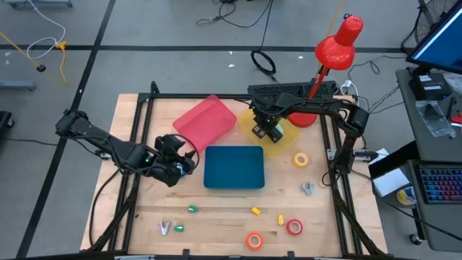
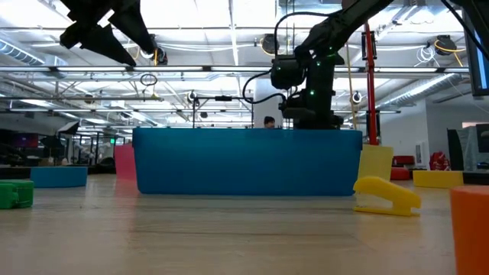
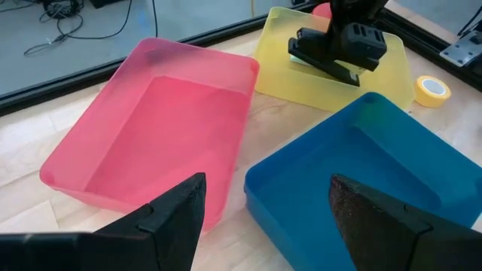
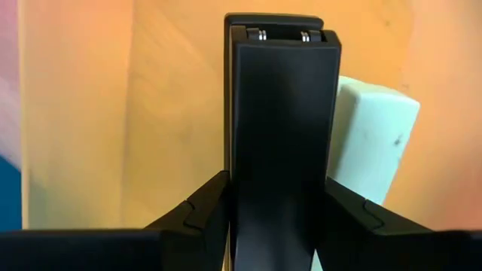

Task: Pick and place Stapler, Stapler remover, tape
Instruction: Put the black stapler into the yellow bin, then put the right yellow stapler into the yellow bin

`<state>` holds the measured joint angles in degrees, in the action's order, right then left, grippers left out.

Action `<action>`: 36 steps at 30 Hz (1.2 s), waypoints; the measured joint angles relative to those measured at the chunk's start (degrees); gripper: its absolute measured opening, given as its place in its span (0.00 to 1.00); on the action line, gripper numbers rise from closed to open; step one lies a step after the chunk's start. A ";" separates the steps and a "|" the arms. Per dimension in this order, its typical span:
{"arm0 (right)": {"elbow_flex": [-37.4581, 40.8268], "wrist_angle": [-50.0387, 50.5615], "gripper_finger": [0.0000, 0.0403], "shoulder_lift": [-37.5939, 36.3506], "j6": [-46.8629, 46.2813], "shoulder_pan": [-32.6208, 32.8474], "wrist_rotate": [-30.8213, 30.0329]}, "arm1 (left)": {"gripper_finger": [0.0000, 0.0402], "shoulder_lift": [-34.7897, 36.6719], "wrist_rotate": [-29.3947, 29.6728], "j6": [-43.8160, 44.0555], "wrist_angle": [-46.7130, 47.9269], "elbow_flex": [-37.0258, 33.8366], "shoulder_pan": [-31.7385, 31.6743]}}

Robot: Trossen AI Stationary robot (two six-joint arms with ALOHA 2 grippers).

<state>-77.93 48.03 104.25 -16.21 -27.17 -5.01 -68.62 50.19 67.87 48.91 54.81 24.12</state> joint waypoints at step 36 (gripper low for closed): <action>0.46 7.69 0.14 -25.31 -0.10 5.11 -5.48 | 0.68 0.00 -0.85 -2.16 0.17 0.00 0.02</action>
<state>-77.47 55.73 78.94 -16.31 -22.06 -10.49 -68.62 49.34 65.71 49.08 54.81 24.14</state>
